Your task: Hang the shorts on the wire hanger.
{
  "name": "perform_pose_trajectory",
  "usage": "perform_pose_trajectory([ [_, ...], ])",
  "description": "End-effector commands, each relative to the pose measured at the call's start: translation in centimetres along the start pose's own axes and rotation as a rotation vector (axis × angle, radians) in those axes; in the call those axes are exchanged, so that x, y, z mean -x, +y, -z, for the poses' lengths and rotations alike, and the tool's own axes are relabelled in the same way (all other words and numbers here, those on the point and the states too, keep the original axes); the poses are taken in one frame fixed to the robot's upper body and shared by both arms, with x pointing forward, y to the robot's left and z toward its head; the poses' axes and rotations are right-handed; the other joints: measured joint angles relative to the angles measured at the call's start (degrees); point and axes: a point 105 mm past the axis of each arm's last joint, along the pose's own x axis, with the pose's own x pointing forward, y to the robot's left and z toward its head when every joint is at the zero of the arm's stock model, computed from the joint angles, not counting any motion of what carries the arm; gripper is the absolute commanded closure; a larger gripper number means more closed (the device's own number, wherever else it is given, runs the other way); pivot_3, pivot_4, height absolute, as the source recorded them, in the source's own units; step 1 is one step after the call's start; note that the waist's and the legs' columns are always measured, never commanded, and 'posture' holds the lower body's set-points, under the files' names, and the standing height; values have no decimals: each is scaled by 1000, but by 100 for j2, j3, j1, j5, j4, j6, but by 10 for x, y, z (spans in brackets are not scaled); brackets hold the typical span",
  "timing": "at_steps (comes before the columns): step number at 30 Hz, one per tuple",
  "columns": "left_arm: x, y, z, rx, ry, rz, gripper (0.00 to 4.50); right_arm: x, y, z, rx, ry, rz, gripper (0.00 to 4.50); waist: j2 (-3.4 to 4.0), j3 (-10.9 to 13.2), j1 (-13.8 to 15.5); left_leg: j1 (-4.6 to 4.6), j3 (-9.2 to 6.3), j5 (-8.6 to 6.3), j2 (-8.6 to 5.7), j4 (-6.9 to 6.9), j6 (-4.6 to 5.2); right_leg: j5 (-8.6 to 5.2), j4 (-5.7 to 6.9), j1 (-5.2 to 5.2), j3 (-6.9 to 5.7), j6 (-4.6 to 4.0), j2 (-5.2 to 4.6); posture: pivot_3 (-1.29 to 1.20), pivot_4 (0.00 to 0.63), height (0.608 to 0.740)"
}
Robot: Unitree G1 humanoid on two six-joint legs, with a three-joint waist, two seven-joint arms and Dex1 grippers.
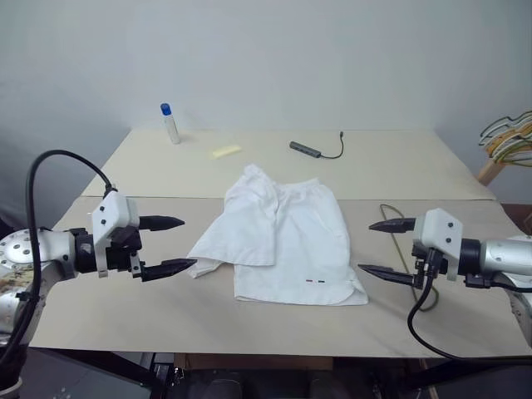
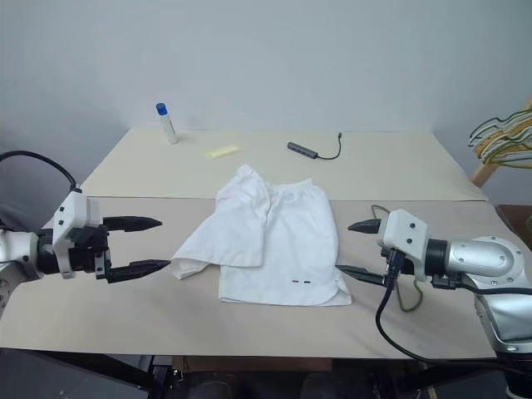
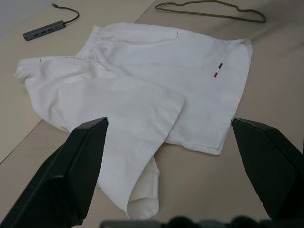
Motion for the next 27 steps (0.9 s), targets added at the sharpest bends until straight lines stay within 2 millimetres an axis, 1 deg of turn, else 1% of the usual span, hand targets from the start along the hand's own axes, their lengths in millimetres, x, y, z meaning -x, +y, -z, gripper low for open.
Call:
perform_pose_trajectory([
  [1, 2, 4, -15, -36, -56, -23, 0, 2, -4, -9, 43, -23, 14, 11, 0, 0, -1, 0, 0, 0, 0, 0, 0, 0, 0, 0, 0, 0, 0, -28, 0, 740],
  [10, -4, 2, -14, -41, -39, -8, 0, -1, -2, -8, 51, -19, 13, 11, -1, 0, -6, 1, 4, 0, 0, 0, 1, 0, 1, -2, 4, 0, 1, -32, 0, 740],
  [16, -16, -10, -13, -59, -41, 43, 0, -12, 17, 9, 248, 83, -86, 11, -2, 0, -9, 1, 8, 0, 0, 0, 0, 0, 0, -2, 5, 1, 1, -50, 0, 740],
  [19, -27, -20, -6, -74, -17, 96, 0, -14, 24, 13, 267, 87, -115, 11, -2, 0, -7, 1, 14, -1, 0, 0, 1, 0, 0, -3, 11, 1, 1, -50, 0, 740],
  [22, -40, -28, 1, -104, 26, 157, 0, -15, 27, 11, 252, 72, -115, 11, -3, -1, -7, 3, 16, -1, 0, 0, 1, 1, 1, -1, 12, 1, 1, -68, 0, 740],
  [25, -63, -40, 13, -183, 95, 252, 0, -13, 25, 9, 239, 63, -107, 11, -4, -1, 2, 4, 23, -1, 0, 0, 2, 3, 0, 1, 14, 2, 2, -78, 0, 740],
  [27, -77, -44, 19, -221, 129, 297, 0, -11, 24, 6, 218, 51, -109, 11, -6, -2, -5, 6, 33, -1, 0, 1, 2, 4, -3, 3, 15, 3, 3, -84, 0, 740],
])
